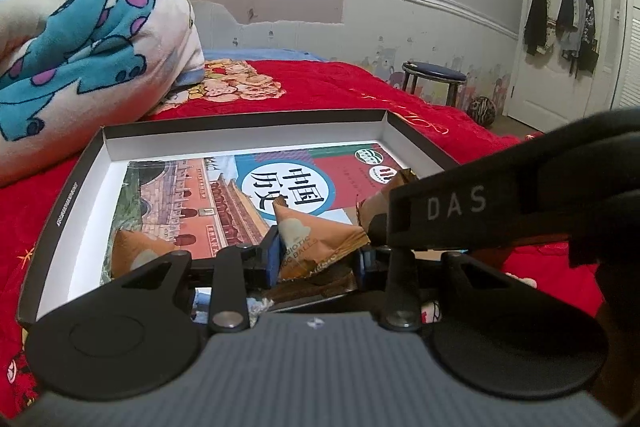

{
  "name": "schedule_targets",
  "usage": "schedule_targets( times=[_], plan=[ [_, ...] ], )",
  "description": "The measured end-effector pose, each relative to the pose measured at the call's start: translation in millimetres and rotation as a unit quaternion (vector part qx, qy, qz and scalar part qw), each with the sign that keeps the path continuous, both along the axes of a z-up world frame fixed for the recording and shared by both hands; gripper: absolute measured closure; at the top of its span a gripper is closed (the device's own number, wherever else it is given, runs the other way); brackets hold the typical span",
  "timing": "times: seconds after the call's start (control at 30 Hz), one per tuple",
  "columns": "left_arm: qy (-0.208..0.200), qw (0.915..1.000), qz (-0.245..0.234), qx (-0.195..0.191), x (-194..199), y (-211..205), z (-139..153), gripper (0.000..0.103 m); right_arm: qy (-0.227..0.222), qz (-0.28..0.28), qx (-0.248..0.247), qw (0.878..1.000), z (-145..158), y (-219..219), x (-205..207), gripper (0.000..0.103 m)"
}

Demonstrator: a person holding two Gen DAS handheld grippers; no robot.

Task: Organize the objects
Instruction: 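Open the right gripper to release the snack in the box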

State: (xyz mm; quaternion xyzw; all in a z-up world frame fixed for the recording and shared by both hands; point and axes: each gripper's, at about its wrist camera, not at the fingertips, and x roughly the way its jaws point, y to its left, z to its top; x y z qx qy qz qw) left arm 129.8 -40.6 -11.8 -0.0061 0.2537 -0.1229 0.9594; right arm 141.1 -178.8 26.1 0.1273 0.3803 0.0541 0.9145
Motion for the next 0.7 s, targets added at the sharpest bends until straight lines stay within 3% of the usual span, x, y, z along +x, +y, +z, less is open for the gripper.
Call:
schedule_targets(
  times=[0.03, 0.1, 0.47, 0.7],
  plan=[
    [-0.001, 1.0, -0.001, -0.001, 0.5, 0.5, 0.1, 0.061, 0.001, -0.002, 0.005, 1.0, -0.4, -1.6, 0.5, 0.067],
    [-0.001, 1.0, -0.001, -0.004, 1.1, 2.1, -0.1, 0.047, 0.003, -0.004, 0.017, 1.0, -1.0, -5.1, 1.7, 0.067],
    [-0.015, 0.9998, 0.011, -0.007, -0.4, 11.4, 11.9, 0.021, -0.006, -0.008, 0.08, 0.997, 1.7, -22.4, -0.6, 0.059],
    [-0.046, 0.9982, 0.026, -0.026, -4.4, 29.8, 40.8, 0.015, -0.064, -0.018, 0.114, 0.991, 35.4, -43.4, -15.8, 0.036]
  ],
)
